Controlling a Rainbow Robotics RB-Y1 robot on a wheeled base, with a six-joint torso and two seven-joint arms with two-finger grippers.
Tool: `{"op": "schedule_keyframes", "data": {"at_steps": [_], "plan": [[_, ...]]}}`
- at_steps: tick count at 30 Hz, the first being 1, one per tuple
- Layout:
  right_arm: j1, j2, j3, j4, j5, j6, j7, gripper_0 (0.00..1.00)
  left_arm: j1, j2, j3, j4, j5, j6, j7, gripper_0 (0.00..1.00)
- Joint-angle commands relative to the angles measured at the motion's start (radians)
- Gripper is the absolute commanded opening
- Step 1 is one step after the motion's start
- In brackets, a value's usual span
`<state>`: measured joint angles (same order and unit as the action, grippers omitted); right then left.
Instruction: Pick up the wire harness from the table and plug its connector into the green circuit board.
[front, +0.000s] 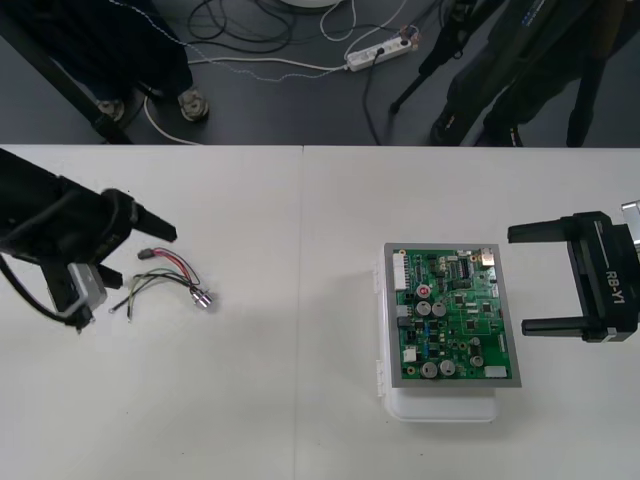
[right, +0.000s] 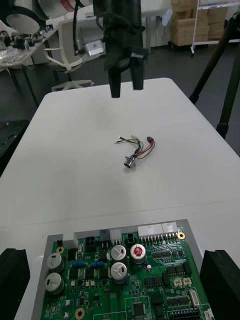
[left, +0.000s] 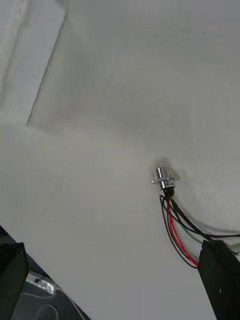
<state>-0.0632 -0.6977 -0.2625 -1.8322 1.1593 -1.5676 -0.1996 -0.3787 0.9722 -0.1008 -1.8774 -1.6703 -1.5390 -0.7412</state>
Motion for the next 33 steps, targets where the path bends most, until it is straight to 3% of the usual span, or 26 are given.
{"op": "schedule_keyframes", "data": {"at_steps": [1,10,33], "plan": [[0.013,0.014,-0.031,0.005,-0.038,-0.003,0.031,1.0,-0.105,0.074,-0.111,-0.005,-0.032,-0.032,-0.072,1.0],[0.005,0.014,-0.012,0.068,-0.115,-0.003,0.045,1.0,-0.264,0.105,-0.367,-0.005,-0.144,0.013,-0.368,1.0],[-0.119,0.078,0.008,0.26,-0.184,-0.003,0.108,1.0,-0.516,0.129,-0.847,-0.009,-0.394,0.286,-0.94,1.0]]}}
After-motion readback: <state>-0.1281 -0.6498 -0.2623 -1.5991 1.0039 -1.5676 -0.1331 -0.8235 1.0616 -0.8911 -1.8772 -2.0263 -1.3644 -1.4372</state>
